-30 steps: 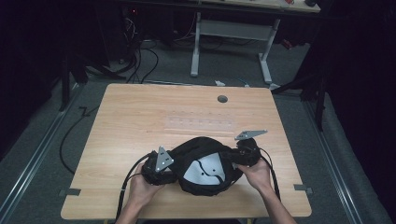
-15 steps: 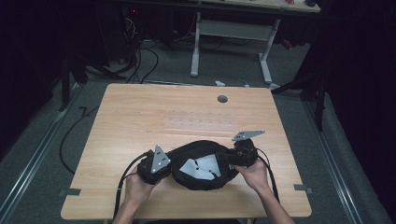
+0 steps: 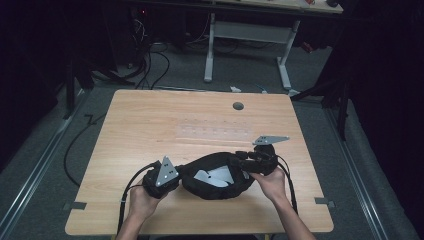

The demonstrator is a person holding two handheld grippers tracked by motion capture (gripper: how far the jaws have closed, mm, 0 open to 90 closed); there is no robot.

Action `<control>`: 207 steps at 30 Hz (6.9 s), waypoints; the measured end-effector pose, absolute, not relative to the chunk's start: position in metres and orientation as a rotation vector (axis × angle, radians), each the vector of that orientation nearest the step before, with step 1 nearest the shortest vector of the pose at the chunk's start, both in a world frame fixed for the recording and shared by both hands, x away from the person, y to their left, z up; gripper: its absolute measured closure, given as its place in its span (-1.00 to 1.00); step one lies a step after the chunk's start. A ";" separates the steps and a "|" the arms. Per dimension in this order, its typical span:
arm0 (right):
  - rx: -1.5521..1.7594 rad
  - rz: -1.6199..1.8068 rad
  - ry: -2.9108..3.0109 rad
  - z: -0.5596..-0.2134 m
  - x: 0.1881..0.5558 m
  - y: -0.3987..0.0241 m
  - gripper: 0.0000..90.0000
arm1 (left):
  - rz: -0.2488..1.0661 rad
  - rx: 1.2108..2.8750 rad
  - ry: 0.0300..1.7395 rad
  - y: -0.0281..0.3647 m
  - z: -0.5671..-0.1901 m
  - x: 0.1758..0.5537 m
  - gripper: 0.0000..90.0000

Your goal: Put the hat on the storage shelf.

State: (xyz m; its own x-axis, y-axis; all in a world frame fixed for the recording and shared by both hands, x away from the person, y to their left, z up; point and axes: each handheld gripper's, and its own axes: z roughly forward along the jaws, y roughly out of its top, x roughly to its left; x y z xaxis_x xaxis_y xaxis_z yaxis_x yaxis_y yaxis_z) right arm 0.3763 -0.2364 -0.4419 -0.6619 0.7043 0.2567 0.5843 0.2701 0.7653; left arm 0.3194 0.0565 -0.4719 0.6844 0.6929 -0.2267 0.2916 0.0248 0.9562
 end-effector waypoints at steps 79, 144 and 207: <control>1.377 0.900 2.122 -0.531 0.361 -0.296 -0.06 | 0.329 1.193 1.170 0.095 -0.403 0.390 0.92; 1.378 0.901 2.123 -0.531 0.360 -0.295 -0.11 | 0.514 1.072 1.383 0.049 -0.430 0.478 0.91; 1.374 0.904 2.126 -0.531 0.360 -0.294 -0.11 | 0.405 1.183 1.332 0.050 -0.451 0.445 0.00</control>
